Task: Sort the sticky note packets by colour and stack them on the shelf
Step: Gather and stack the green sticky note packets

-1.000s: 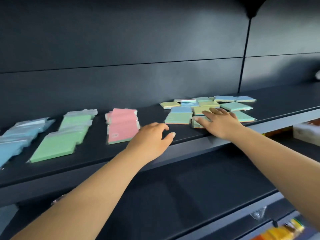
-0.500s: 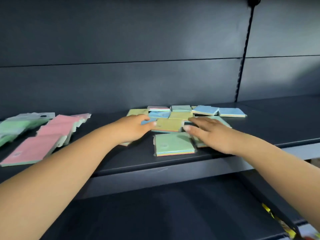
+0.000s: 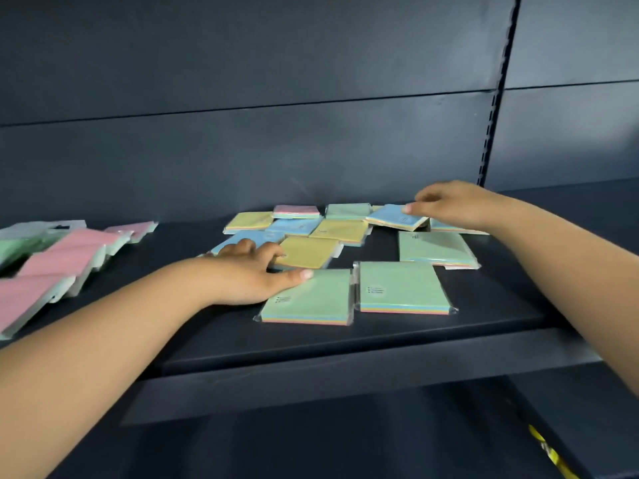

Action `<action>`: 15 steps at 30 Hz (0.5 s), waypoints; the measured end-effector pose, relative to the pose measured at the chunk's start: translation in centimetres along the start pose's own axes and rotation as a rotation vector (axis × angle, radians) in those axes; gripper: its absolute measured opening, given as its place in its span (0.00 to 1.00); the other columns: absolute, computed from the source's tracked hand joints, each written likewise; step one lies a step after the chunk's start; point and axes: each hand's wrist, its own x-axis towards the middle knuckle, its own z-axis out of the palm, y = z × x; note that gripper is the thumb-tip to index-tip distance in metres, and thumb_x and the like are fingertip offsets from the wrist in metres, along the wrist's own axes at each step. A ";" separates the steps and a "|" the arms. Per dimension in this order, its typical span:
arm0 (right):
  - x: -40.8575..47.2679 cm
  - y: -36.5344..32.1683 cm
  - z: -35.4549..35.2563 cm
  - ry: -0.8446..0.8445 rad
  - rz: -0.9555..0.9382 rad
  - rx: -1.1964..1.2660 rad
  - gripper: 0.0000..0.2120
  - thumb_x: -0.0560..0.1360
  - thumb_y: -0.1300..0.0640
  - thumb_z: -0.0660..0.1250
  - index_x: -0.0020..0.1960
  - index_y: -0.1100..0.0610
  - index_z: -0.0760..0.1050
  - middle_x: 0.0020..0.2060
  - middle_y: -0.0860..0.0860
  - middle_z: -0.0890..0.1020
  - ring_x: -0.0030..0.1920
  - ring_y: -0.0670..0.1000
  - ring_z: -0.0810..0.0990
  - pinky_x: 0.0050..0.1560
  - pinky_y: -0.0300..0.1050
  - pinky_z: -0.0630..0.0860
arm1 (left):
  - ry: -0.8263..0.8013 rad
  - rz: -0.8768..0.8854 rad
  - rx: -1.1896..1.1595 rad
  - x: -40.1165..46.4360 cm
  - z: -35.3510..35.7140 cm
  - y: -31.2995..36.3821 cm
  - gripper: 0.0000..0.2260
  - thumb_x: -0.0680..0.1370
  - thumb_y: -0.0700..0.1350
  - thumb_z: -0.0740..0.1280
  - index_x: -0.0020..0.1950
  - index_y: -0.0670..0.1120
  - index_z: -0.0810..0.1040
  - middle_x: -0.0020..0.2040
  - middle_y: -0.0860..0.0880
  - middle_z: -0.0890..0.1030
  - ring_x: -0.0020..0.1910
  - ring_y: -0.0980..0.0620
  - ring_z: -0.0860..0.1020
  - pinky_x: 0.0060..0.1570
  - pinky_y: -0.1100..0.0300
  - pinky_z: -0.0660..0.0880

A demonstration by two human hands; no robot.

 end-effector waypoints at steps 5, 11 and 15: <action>4.5 1.1 1.9 -0.197 0.060 -0.048 0.45 0.68 0.36 0.68 0.76 0.52 0.52 0.74 0.49 0.60 0.73 0.52 0.60 0.71 0.49 0.59 | 0.075 0.002 -0.086 2.2 -1.5 0.6 0.30 0.76 0.66 0.46 0.74 0.55 0.58 0.75 0.48 0.57 0.74 0.45 0.54 0.69 0.54 0.54; 5.4 2.8 0.3 0.101 0.112 0.514 0.58 0.56 0.32 0.71 0.76 0.55 0.51 0.73 0.52 0.62 0.71 0.55 0.64 0.72 0.53 0.61 | 0.206 0.010 -0.206 7.2 -3.2 0.0 0.25 0.77 0.63 0.52 0.69 0.51 0.66 0.69 0.46 0.67 0.69 0.44 0.63 0.65 0.54 0.62; 5.5 5.6 -1.0 0.349 0.203 0.607 0.35 0.61 0.32 0.68 0.58 0.52 0.68 0.54 0.53 0.72 0.53 0.53 0.72 0.47 0.42 0.71 | 0.250 -0.054 -0.295 10.8 -3.6 -0.3 0.24 0.76 0.64 0.56 0.63 0.48 0.70 0.59 0.47 0.74 0.57 0.46 0.72 0.50 0.57 0.67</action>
